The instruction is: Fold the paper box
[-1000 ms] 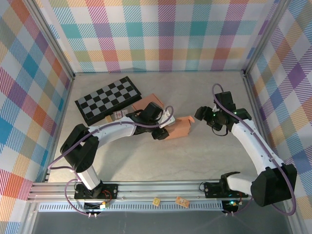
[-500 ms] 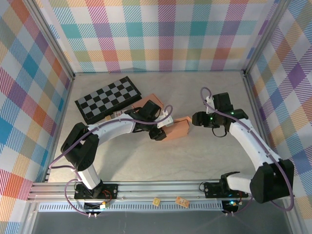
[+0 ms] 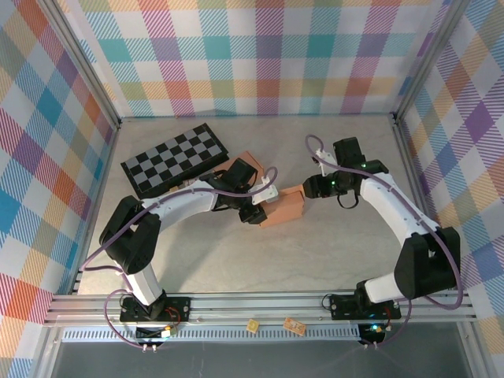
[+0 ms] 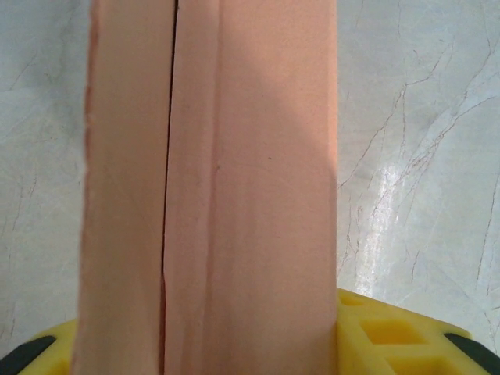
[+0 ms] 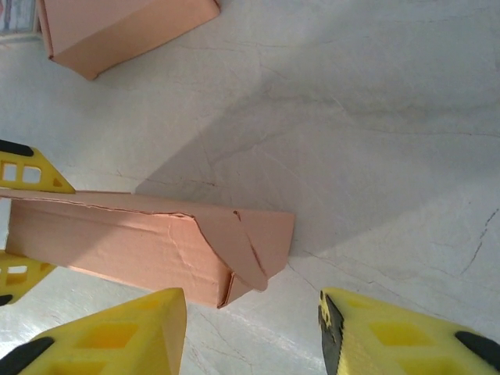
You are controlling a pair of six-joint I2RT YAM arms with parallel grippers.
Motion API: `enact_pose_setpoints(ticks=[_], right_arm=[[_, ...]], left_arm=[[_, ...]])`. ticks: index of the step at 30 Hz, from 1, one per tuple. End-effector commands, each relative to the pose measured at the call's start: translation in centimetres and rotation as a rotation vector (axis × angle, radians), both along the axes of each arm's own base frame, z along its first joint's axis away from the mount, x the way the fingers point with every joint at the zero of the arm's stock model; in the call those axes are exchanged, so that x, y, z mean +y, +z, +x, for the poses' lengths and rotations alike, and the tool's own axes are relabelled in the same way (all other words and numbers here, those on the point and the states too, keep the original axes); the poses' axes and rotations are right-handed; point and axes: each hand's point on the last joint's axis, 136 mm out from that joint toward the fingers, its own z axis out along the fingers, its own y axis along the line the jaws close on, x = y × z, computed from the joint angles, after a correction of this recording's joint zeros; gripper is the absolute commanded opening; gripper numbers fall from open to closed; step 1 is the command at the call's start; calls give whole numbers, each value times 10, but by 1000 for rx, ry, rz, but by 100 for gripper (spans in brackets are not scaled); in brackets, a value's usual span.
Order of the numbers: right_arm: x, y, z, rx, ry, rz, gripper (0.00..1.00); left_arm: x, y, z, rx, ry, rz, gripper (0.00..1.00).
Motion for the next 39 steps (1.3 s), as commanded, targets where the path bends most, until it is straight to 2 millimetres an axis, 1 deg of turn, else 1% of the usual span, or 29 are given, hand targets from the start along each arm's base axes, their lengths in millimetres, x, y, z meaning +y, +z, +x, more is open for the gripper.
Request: enact_pose_setpoints(ticks=[1,5,9,14,17,21,24,28,31,36,39], right_arm=[[6,-1,1,-8,63,-56,48],[10,-1,7,-23,99,-81,44],[16,-4,7,-10,126,-101,35],[9,-6,3,-4,107,-139,28],[7,-7,1,-3,102,-148,22],[5,-11,-2,6,95,-170,19],[5,-11,-2,3,85,-182,14],[9,-8,-2,-10,94,-184,12],[12,-7,-3,-17,101,-188,6],[16,-2,-6,-5,70,-168,3],[18,-2,-8,11,64,-160,0]], left_arm=[[-3,3,-1,17,-35,-12,43],[-4,4,1,15,-39,-13,43],[-4,3,2,15,-37,-12,43],[-3,4,4,11,-31,-9,43],[-4,4,4,12,-28,-11,43],[-5,4,5,14,-23,-15,43],[-5,5,6,12,-21,-17,43],[-6,6,6,11,-20,-19,43],[-6,6,6,10,-17,-21,42],[-5,7,7,6,-11,-20,42],[-6,8,8,3,-5,-22,40]])
